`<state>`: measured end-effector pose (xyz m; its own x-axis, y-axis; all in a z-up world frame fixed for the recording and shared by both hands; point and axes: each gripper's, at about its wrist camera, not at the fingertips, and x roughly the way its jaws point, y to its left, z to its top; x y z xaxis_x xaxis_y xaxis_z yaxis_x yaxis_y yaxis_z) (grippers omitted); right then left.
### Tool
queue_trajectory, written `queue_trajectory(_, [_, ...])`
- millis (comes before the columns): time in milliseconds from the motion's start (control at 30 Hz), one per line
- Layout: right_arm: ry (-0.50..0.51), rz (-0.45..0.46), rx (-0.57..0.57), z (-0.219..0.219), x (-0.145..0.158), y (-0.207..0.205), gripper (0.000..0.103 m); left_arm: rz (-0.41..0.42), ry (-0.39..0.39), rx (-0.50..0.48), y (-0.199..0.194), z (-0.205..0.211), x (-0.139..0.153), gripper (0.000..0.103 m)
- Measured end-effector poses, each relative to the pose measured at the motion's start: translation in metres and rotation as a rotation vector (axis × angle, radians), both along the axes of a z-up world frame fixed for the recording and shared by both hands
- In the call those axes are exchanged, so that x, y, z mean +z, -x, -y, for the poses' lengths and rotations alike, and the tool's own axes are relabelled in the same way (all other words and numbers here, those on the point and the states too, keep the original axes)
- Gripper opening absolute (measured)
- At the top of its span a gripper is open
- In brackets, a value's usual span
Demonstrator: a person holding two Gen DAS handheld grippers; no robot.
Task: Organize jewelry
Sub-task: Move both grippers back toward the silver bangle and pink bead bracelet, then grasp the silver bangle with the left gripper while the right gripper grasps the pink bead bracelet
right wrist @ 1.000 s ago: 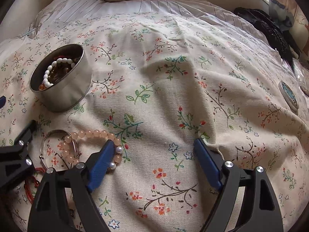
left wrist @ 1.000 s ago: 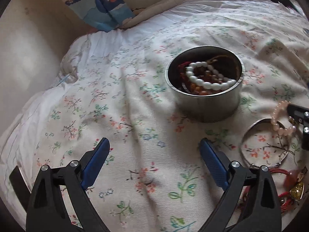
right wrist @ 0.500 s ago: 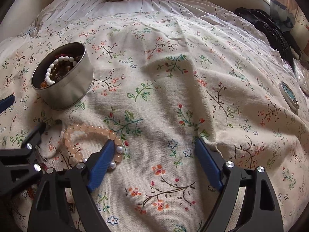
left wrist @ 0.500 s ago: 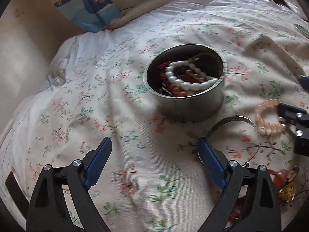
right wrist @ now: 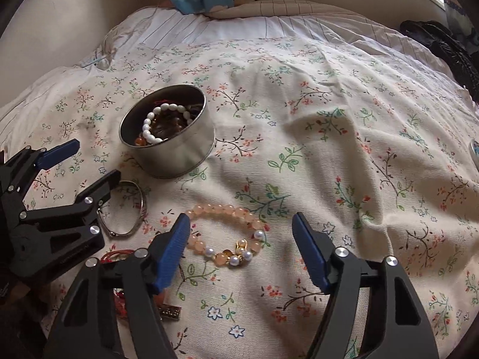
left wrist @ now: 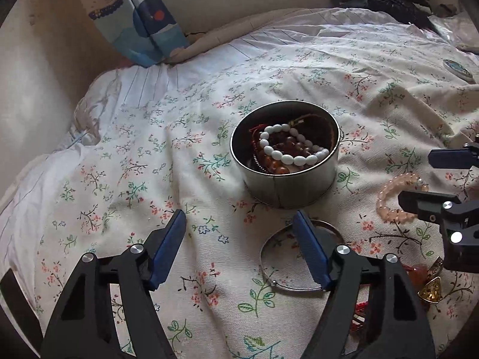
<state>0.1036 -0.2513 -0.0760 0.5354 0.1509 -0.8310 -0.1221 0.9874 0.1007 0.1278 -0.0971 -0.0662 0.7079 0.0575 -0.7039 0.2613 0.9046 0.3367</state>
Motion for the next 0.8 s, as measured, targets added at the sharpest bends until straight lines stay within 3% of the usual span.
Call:
queue_trajectory(67, [0.0,-0.039,-0.024,0.004,-0.008,-0.005,0.05,-0.043,-0.008,-0.022,-0.003,0.004,-0.008,0.06])
queue_trajectory(167, [-0.011,-0.052,-0.035,0.007,-0.01,-0.008,0.037,-0.147,0.033,-0.058,-0.007,0.006,-0.02,0.017])
queue_trajectory(267, [-0.023,-0.049,0.01,0.0,-0.008,-0.004,0.013,-0.161,0.049,-0.086,-0.001,0.009,-0.021,0.003])
queue_trajectory(433, [-0.092,-0.026,0.024,0.0,-0.001,0.002,0.009,-0.188,0.202,-0.073,0.004,-0.008,-0.009,0.002])
queue_trajectory(533, [-0.069,-0.027,-0.011,0.005,-0.003,-0.001,0.01,-0.19,0.232,-0.056,0.002,-0.015,-0.008,0.002])
queue_trajectory(600, [-0.045,-0.038,-0.012,0.004,-0.007,-0.002,0.034,-0.194,0.224,-0.05,0.002,-0.014,-0.01,0.002])
queue_trajectory(667, [0.0,-0.049,0.003,-0.002,-0.012,-0.004,0.034,-0.215,0.204,-0.04,-0.002,-0.013,-0.016,0.003])
queue_trajectory(733, [0.004,-0.058,0.012,-0.003,-0.013,-0.006,0.033,-0.233,0.184,-0.035,-0.006,-0.01,-0.022,0.004])
queue_trajectory(800, [-0.083,-0.082,0.012,0.003,-0.014,-0.007,0.013,-0.235,0.17,-0.04,-0.006,-0.008,-0.024,0.004])
